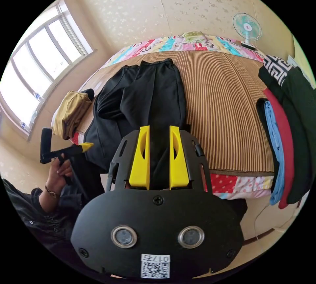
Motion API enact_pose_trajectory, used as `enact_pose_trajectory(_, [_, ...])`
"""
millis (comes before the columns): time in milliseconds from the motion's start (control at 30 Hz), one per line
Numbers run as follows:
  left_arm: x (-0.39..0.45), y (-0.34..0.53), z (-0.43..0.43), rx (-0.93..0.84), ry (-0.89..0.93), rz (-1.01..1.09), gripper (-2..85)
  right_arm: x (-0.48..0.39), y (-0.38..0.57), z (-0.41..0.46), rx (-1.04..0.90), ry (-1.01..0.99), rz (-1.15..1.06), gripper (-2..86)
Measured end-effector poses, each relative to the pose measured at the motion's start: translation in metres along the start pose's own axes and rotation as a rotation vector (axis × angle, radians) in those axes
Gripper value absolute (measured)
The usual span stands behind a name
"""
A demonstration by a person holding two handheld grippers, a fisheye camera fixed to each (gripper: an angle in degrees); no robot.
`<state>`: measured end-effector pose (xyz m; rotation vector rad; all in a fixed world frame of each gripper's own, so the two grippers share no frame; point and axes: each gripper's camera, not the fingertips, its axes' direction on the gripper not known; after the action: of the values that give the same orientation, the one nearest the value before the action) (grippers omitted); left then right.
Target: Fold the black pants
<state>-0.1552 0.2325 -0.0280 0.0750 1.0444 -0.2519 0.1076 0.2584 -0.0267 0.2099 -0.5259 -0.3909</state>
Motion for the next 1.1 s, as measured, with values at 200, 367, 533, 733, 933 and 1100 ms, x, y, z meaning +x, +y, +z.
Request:
enact_pose_trajectory(200, [-0.016,-0.011,0.04,-0.017,0.153,0.023,11.9,-0.003,-0.003,0.013,0.04,0.007,-0.03,5.7])
enact_pose_trajectory(367, [-0.009,-0.035,0.034,-0.024,0.268,0.114,2.5,-0.011,-0.01,0.053,0.008,0.168,-0.048,1.8])
enact_pose_trajectory(533, [-0.003,-0.035,-0.044,-0.005,0.535,0.397,-0.4,-0.001,-0.027,0.089,-0.089,0.295,-0.174,0.6])
enact_pose_trajectory(733, [-0.025,-0.021,-0.144,0.093,0.205,0.422,-0.4,0.026,-0.04,0.095,-0.095,0.24,-0.148,0.4])
enact_pose_trajectory(933, [-0.035,-0.04,-0.048,-0.15,0.218,0.268,11.8,0.035,-0.02,0.098,0.012,0.22,-0.152,0.4])
enact_pose_trajectory(1100, [-0.051,-0.05,0.064,-0.244,0.339,0.097,15.8,0.026,0.001,0.106,0.124,0.3,-0.187,0.5])
